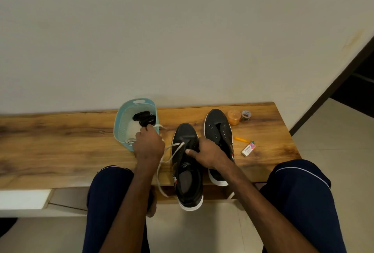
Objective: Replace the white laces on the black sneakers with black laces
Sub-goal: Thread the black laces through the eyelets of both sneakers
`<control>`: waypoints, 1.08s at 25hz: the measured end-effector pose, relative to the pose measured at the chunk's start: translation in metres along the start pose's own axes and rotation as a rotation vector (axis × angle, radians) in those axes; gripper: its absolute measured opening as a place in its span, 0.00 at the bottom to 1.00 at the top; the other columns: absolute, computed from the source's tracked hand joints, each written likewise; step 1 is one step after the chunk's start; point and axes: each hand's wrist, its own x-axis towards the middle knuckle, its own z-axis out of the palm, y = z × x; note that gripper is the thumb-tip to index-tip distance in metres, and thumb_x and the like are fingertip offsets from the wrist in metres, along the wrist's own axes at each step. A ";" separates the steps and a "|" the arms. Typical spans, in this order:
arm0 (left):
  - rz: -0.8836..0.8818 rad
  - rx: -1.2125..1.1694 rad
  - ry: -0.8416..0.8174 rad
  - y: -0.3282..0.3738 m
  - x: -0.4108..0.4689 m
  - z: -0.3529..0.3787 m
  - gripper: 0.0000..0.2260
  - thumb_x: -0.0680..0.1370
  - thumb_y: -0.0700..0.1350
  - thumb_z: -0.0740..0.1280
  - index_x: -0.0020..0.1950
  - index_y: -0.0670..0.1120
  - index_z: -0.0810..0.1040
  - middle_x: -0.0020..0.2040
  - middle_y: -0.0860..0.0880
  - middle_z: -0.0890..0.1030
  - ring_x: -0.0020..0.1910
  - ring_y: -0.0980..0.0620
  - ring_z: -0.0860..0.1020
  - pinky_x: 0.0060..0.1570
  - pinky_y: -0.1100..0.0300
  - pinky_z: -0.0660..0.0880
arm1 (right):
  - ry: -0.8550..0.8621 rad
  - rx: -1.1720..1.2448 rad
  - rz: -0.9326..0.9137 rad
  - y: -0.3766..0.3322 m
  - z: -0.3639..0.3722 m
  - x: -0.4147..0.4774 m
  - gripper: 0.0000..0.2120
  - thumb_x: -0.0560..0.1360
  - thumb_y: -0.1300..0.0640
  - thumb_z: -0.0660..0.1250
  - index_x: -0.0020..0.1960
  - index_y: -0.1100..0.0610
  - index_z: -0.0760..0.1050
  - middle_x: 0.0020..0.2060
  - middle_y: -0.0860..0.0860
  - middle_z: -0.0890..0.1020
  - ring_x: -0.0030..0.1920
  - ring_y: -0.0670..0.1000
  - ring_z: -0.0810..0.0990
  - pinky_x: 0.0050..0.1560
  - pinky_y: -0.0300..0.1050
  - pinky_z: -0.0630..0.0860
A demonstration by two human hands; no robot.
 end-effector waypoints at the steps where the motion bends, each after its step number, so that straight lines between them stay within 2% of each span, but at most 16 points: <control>1: -0.006 0.055 -0.023 0.001 -0.008 0.000 0.27 0.81 0.50 0.64 0.75 0.39 0.61 0.66 0.39 0.71 0.63 0.41 0.72 0.54 0.46 0.75 | 0.055 -0.020 -0.011 0.000 0.001 0.004 0.23 0.79 0.45 0.67 0.67 0.57 0.71 0.60 0.54 0.78 0.59 0.56 0.78 0.60 0.55 0.76; 2: -0.004 0.065 -0.022 0.002 -0.016 0.002 0.32 0.80 0.52 0.66 0.77 0.39 0.56 0.68 0.39 0.69 0.65 0.41 0.71 0.56 0.48 0.75 | 0.105 -0.040 -0.032 -0.001 0.003 0.009 0.22 0.79 0.47 0.66 0.69 0.57 0.69 0.62 0.54 0.76 0.61 0.56 0.77 0.62 0.56 0.75; 3: 0.018 0.053 -0.012 0.003 -0.024 0.005 0.34 0.79 0.54 0.66 0.77 0.39 0.56 0.68 0.40 0.69 0.66 0.42 0.71 0.56 0.49 0.75 | 0.138 -0.047 -0.061 -0.002 0.003 0.015 0.22 0.80 0.49 0.65 0.71 0.57 0.69 0.65 0.54 0.74 0.64 0.56 0.75 0.64 0.57 0.74; 4: 0.050 0.022 -0.028 0.004 -0.032 0.011 0.32 0.79 0.56 0.66 0.75 0.40 0.60 0.66 0.41 0.71 0.64 0.43 0.72 0.56 0.51 0.74 | 0.148 -0.043 -0.095 -0.003 0.004 0.022 0.21 0.81 0.52 0.64 0.72 0.56 0.69 0.66 0.54 0.73 0.66 0.56 0.74 0.66 0.57 0.72; 6: 0.056 -0.111 -0.177 0.009 -0.047 0.024 0.25 0.78 0.58 0.65 0.67 0.43 0.68 0.62 0.43 0.75 0.60 0.44 0.75 0.54 0.51 0.74 | 0.127 -0.051 -0.154 -0.003 0.009 0.033 0.19 0.81 0.57 0.64 0.71 0.55 0.71 0.65 0.54 0.73 0.66 0.56 0.72 0.67 0.55 0.71; 8: 0.022 -0.196 -0.360 0.012 -0.056 0.037 0.23 0.79 0.56 0.65 0.66 0.42 0.69 0.62 0.42 0.75 0.60 0.43 0.76 0.57 0.50 0.74 | 0.116 -0.127 -0.191 0.000 0.018 0.038 0.16 0.80 0.57 0.65 0.67 0.54 0.76 0.61 0.54 0.76 0.64 0.55 0.71 0.64 0.53 0.72; 9: 0.019 -0.202 -0.382 0.013 -0.058 0.043 0.22 0.80 0.54 0.65 0.67 0.41 0.68 0.64 0.42 0.73 0.62 0.42 0.75 0.59 0.49 0.73 | 0.135 -0.163 -0.202 0.002 0.024 0.039 0.14 0.79 0.57 0.66 0.65 0.54 0.77 0.59 0.53 0.77 0.63 0.55 0.71 0.61 0.51 0.72; 12: -0.003 -0.283 -0.291 0.015 -0.061 0.057 0.21 0.82 0.50 0.60 0.72 0.41 0.65 0.70 0.41 0.69 0.67 0.43 0.71 0.65 0.49 0.71 | 0.258 -0.138 -0.207 0.005 0.037 0.038 0.09 0.78 0.56 0.67 0.58 0.52 0.80 0.53 0.49 0.78 0.58 0.51 0.72 0.52 0.46 0.72; 17: -0.041 -0.582 -0.179 0.021 -0.074 0.078 0.24 0.83 0.45 0.59 0.78 0.45 0.59 0.75 0.46 0.66 0.74 0.49 0.65 0.72 0.55 0.65 | 0.363 -0.039 -0.220 0.003 0.041 0.036 0.05 0.78 0.57 0.67 0.52 0.49 0.80 0.47 0.46 0.81 0.51 0.48 0.76 0.48 0.45 0.74; 19: -0.053 -0.622 -0.151 0.020 -0.075 0.083 0.24 0.83 0.45 0.59 0.79 0.46 0.59 0.76 0.47 0.66 0.75 0.50 0.64 0.73 0.54 0.65 | 0.381 0.204 -0.154 0.002 0.036 0.036 0.05 0.77 0.57 0.68 0.51 0.50 0.81 0.45 0.45 0.83 0.48 0.46 0.80 0.48 0.44 0.77; 21: -0.057 -0.611 -0.133 0.019 -0.074 0.086 0.24 0.83 0.45 0.59 0.79 0.46 0.59 0.76 0.48 0.66 0.75 0.51 0.64 0.73 0.52 0.64 | 0.436 0.555 -0.045 0.000 0.026 0.038 0.05 0.78 0.61 0.67 0.50 0.54 0.81 0.43 0.49 0.84 0.45 0.49 0.83 0.48 0.44 0.79; 23: -0.067 -0.624 -0.116 0.019 -0.073 0.088 0.25 0.83 0.46 0.60 0.79 0.46 0.59 0.76 0.48 0.66 0.75 0.51 0.64 0.74 0.52 0.65 | 0.494 0.823 0.079 -0.004 0.012 0.037 0.05 0.78 0.63 0.66 0.49 0.57 0.80 0.41 0.53 0.85 0.42 0.52 0.84 0.41 0.44 0.79; 24: -0.075 -0.638 -0.107 0.020 -0.073 0.088 0.25 0.83 0.47 0.60 0.79 0.46 0.58 0.76 0.47 0.66 0.75 0.51 0.64 0.73 0.52 0.65 | 0.505 0.844 0.132 -0.003 0.004 0.037 0.04 0.79 0.60 0.65 0.49 0.56 0.80 0.41 0.53 0.85 0.42 0.51 0.83 0.39 0.43 0.78; 27: -0.109 -0.668 -0.102 0.018 -0.076 0.088 0.27 0.82 0.48 0.62 0.79 0.46 0.57 0.75 0.47 0.66 0.75 0.50 0.65 0.72 0.51 0.66 | 0.430 0.572 0.246 0.005 -0.011 0.035 0.10 0.80 0.48 0.64 0.49 0.53 0.77 0.39 0.51 0.84 0.39 0.49 0.82 0.40 0.46 0.80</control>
